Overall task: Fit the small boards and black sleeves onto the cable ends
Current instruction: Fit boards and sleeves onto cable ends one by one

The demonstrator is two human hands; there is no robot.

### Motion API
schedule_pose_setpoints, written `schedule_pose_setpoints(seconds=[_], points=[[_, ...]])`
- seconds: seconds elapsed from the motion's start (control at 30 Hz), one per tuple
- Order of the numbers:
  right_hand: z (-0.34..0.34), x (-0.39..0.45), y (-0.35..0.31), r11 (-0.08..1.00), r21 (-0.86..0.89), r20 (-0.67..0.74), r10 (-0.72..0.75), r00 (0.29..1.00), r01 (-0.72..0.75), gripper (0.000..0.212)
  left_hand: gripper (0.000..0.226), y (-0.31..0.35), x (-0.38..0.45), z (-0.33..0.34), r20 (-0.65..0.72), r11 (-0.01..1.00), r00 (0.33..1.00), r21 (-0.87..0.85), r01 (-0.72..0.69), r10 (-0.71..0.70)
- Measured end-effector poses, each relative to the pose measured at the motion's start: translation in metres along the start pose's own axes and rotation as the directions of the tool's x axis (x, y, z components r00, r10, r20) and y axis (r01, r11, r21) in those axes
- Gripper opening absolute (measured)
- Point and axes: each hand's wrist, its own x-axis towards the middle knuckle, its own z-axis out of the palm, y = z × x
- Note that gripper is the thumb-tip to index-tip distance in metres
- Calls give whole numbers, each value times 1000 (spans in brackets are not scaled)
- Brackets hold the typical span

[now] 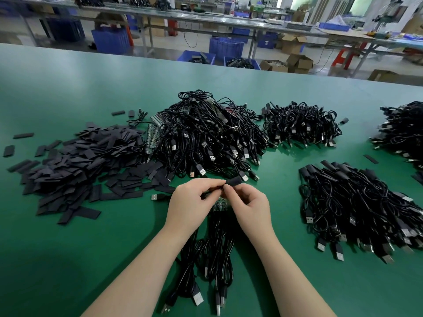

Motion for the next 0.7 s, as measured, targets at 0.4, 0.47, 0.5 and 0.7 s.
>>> schedule_pose_setpoints(seconds=[0.4, 0.47, 0.5, 0.7], points=[[-2, -1, -5, 999, 49, 2, 13, 1000, -13, 19, 17, 1, 1, -3, 20, 998, 999, 43, 39, -40], [-4, -1, -6, 994, 107, -48, 22, 999, -17, 16, 18, 0, 1, -3, 13, 998, 1000, 52, 22, -23], [-5, -1, -7, 988, 149, -73, 38, 997, -26, 14, 17, 0, 1, -2, 9, 998, 1000, 59, 17, -18], [0, -3, -9, 995, 97, 5, 24, 1000, -24, 15, 17, -1, 2, -3, 34, 998, 999, 57, 14, -16]])
